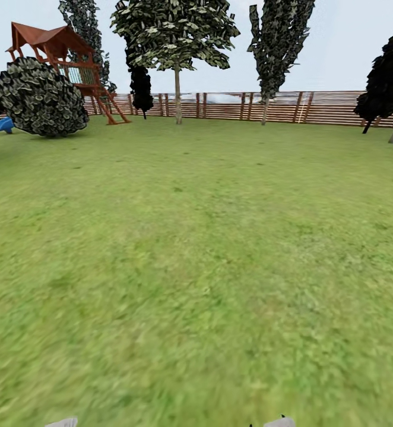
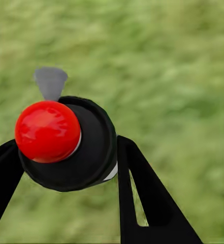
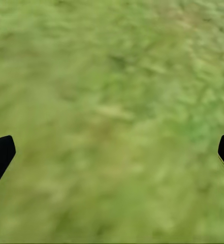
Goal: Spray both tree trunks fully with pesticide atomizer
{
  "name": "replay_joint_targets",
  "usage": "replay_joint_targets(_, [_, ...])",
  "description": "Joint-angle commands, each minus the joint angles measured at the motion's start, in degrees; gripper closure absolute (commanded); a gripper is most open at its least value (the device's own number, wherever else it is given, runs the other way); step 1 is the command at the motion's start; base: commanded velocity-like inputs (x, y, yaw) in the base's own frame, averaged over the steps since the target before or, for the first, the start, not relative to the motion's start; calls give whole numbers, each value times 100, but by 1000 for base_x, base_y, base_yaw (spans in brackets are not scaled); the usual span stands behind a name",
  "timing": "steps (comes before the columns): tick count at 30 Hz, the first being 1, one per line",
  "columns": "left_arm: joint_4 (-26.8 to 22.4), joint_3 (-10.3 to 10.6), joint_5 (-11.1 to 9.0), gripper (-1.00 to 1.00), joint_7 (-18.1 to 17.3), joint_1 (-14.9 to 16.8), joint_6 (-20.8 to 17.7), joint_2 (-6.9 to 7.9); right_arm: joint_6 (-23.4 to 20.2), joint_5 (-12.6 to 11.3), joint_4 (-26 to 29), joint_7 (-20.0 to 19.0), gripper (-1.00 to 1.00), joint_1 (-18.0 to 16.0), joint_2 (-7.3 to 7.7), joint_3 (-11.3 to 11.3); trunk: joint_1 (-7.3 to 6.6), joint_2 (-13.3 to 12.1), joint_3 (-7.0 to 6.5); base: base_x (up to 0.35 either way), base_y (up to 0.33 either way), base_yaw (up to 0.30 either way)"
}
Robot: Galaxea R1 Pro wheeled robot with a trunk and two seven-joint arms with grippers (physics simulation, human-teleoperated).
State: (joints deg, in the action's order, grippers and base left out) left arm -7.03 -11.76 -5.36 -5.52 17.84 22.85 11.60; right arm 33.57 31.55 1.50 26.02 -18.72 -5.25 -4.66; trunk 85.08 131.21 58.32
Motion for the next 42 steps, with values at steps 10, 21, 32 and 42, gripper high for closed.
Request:
replay_joint_targets(10, [0, -2, 0, 100, -2, 0, -8, 0, 0, 0, 1, 0, -100, 0, -1, 0, 0, 0, 0, 339, 0, 0])
replay_joint_targets(21, [0, -2, 6, 100, -2, 0, -7, 0, 0, 0, 0, 0, -100, 0, 0, 2, 0, 0, 0, 339, 0, 0])
replay_joint_targets(32, [0, -2, 8, 100, -2, -1, -5, 0, 0, 0, 0, 0, -100, 0, 5, 0, 0, 0, 0, 339, 0, 0])
replay_joint_targets(42, [0, -2, 8, 100, -2, 0, -6, 0, 0, 0, 0, 0, -100, 0, 0, 0, 0, 0, 0, 339, 0, 0])
